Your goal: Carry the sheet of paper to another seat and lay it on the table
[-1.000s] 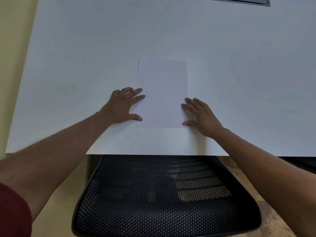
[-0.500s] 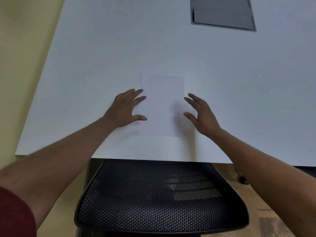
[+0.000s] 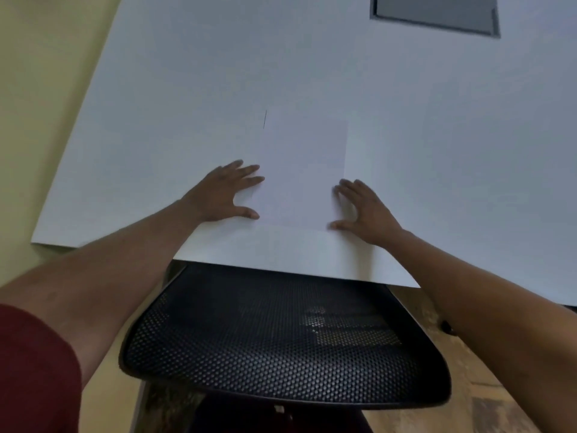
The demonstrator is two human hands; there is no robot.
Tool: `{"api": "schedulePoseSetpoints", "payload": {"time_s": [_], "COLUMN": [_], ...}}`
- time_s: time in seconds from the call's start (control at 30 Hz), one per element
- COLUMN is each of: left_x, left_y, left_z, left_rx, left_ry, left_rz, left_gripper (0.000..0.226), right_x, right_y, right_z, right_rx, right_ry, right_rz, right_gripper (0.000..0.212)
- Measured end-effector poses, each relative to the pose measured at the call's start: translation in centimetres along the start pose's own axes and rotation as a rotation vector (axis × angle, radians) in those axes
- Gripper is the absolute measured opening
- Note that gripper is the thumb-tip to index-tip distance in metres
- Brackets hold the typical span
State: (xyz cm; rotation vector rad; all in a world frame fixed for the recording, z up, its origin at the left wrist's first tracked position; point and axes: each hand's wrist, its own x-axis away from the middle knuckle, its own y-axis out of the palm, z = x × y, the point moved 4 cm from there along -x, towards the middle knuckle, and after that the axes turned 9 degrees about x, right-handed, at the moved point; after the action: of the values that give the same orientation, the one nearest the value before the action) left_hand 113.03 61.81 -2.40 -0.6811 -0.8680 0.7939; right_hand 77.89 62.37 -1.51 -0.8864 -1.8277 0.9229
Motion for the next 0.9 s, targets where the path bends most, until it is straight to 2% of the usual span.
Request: {"api": "schedulePoseSetpoints", "payload": {"time_s": [0.17, 0.37, 0.6, 0.77, 0.9], "left_x": [-0.5, -0.4, -0.5, -0.5, 0.0], "left_y": [1.2, 1.5, 1.6, 1.7, 1.2], "left_z": [-0.5, -0.7, -0.9, -0.9, -0.4], "left_rx": [-0.073, -0.102, -0.097, -0.093, -0.032], "left_ry": [0.019, 0.090, 0.110, 0.079, 0.088], "left_rz": [0.026, 0.146, 0.182, 0.148, 0.170], "left_gripper": [0.113, 0.118, 0.115, 0.108, 0.100], "right_x": [0.3, -0.1, -0.4, -0.3, 0.2], "right_y": [1.1, 1.2, 1.5, 1.2, -0.2], "right_z": [0.3, 0.3, 0.6, 0.5, 0.1], "right_rx": [0.028, 0.047, 0.046, 0.052, -0.117], "right_ry": [-0.014, -0.007, 0.002, -0.011, 0.019], "right_rz": [0.021, 0.011, 0.009, 0.003, 0.080], "right_gripper": [0.098, 0.096, 0.096, 0.096, 0.093]}}
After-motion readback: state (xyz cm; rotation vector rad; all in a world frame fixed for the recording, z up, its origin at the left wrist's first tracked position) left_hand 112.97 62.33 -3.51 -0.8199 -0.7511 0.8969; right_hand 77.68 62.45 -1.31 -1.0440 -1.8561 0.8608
